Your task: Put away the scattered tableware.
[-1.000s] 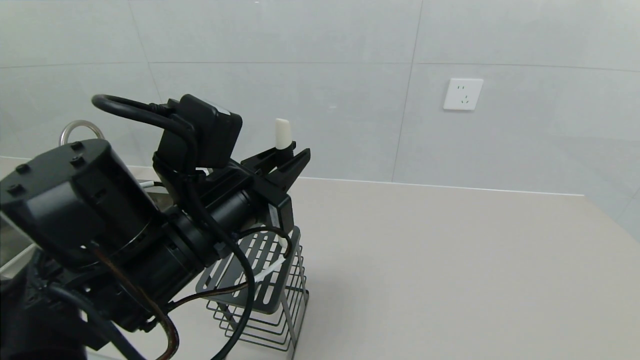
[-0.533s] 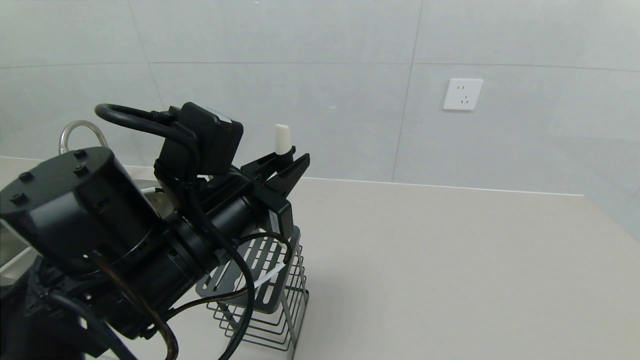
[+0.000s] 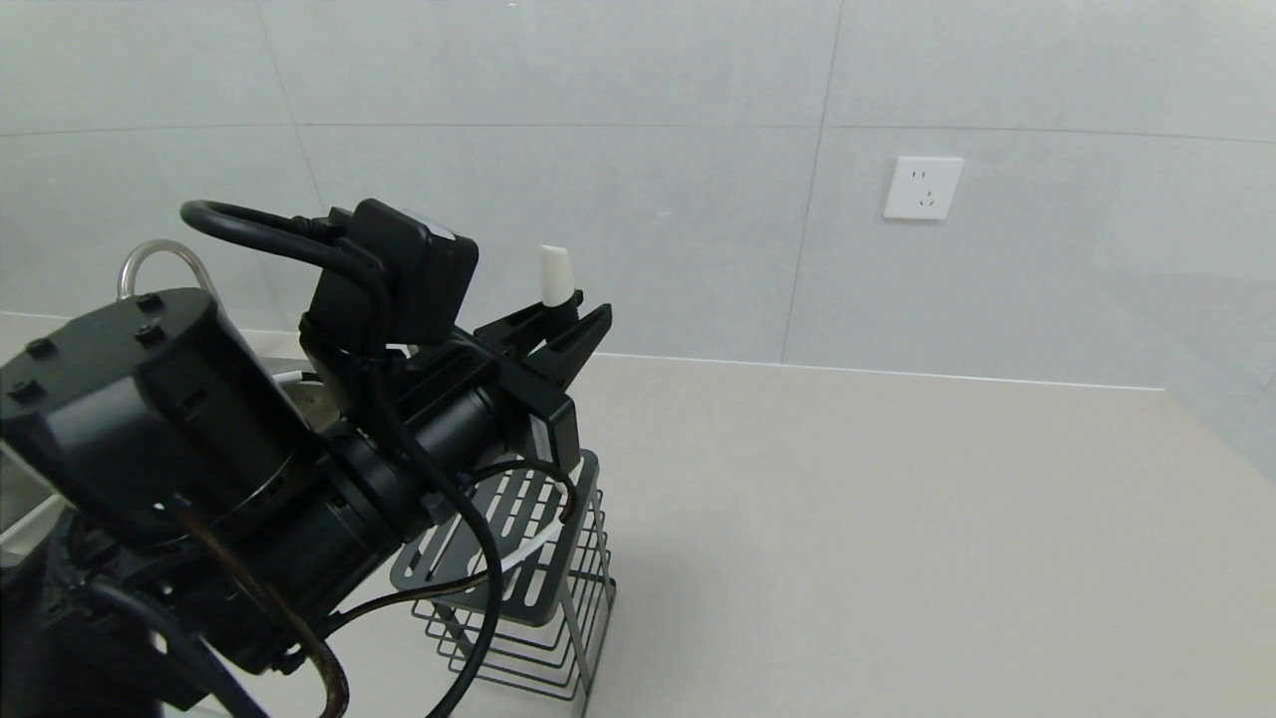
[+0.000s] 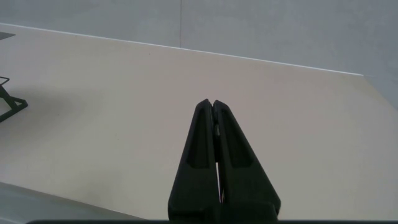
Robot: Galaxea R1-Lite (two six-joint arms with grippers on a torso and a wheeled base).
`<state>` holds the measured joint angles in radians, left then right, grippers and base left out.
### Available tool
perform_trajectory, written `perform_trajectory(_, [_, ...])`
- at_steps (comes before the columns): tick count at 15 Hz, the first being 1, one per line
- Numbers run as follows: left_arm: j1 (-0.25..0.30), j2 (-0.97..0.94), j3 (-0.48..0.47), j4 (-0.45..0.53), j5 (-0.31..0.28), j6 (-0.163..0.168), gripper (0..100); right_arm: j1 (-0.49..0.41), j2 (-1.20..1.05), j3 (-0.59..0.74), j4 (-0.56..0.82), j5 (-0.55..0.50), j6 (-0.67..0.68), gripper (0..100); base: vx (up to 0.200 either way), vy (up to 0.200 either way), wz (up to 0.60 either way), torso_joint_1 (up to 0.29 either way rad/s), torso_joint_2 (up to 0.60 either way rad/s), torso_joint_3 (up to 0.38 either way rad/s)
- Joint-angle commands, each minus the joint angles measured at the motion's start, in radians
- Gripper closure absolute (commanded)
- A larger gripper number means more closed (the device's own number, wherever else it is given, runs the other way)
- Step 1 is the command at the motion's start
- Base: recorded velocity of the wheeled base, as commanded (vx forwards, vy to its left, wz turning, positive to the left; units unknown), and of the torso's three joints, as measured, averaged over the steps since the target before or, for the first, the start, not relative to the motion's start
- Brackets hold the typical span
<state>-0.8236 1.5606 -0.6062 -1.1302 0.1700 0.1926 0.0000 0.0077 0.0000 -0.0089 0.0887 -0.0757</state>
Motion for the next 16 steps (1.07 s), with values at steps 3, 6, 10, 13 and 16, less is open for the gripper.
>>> perform_trajectory(3, [-0.002, -0.013, -0.001, -0.005, 0.0, 0.002, 100, 0.0, 0.002, 0.0, 0.0, 0.0, 0.001, 100, 0.0, 0.0, 0.0, 0.0, 0.0, 0.0])
perform_trajectory(6, [-0.003, -0.014, -0.001, -0.006, -0.001, 0.002, 100, 0.0, 0.002, 0.0, 0.0, 0.0, 0.001, 100, 0.0, 0.0, 0.0, 0.0, 0.0, 0.0])
perform_trajectory(10, [-0.014, -0.01, 0.002, -0.005, -0.004, 0.002, 100, 0.0, 0.002, 0.0, 0.0, 0.0, 0.001, 100, 0.0, 0.0, 0.0, 0.0, 0.0, 0.0])
perform_trajectory(13, [-0.035, -0.005, 0.002, -0.005, -0.001, 0.002, 100, 0.0, 0.002, 0.0, 0.0, 0.0, 0.001, 100, 0.0, 0.0, 0.0, 0.0, 0.0, 0.0])
perform_trajectory(16, [-0.026, -0.005, -0.003, -0.005, 0.002, 0.002, 100, 0.0, 0.002, 0.0, 0.0, 0.0, 0.001, 100, 0.0, 0.0, 0.0, 0.0, 0.0, 0.0])
